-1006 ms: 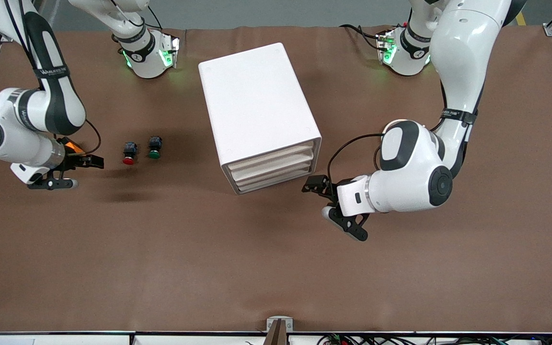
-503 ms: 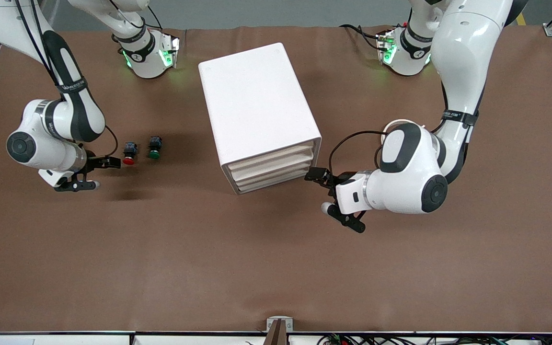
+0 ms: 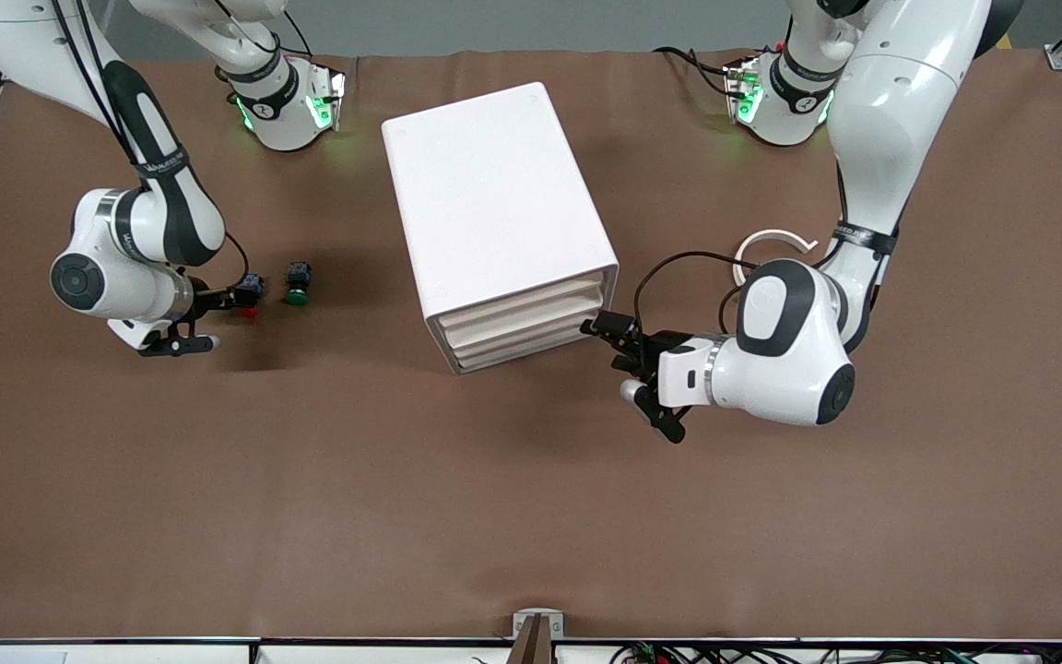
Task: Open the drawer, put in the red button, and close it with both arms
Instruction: 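Move the left gripper to the drawer handle while the right gripper reaches the red button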
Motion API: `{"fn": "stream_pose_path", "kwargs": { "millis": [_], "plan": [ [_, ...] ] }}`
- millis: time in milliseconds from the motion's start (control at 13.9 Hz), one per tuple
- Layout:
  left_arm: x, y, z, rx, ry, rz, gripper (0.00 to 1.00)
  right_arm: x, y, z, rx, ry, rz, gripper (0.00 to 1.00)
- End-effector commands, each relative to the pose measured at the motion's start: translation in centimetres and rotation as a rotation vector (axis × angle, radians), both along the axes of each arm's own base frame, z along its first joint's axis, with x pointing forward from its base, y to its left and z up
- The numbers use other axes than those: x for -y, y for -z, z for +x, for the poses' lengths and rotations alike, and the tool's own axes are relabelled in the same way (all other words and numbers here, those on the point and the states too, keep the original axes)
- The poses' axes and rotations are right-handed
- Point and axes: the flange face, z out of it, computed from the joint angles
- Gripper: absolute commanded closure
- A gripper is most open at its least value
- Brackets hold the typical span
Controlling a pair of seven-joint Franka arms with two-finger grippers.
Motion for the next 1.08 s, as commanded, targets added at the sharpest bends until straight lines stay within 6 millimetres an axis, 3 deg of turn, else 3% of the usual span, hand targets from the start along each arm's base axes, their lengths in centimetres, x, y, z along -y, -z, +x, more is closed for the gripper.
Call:
{"fn": "stream_pose_path", "kwargs": {
  "millis": [0,144,503,790,862,1006],
  "plan": [
    [3.6,1.8,-1.2,-0.022,0.022,-0.067,0.15,-0.7,-2.0,-2.4,0.019,0.007,0.013,0.0],
    [5.7,2.8,-1.7,-0.02,0.021,-0.067,0.33,-0.7,-1.7,-3.1,0.018,0.007,0.013,0.0],
    [8.5,3.9,-2.9,-0.077,-0.038,-0.149,0.34,-0.8,-0.3,-4.9,0.091,0.008,0.008,0.0],
    [9.0,4.2,-3.2,-0.08,-0.046,-0.23,0.35,-0.8,0.2,-4.9,0.123,0.016,0.001,0.0],
    [9.3,5.2,-3.4,-0.093,-0.051,-0.253,0.41,-0.9,0.2,-4.8,0.127,0.019,0.0,0.0],
    [9.1,6.5,-3.4,-0.081,-0.037,-0.266,0.43,-0.9,0.6,-4.9,0.126,0.019,-0.001,0.0]
  ]
}}
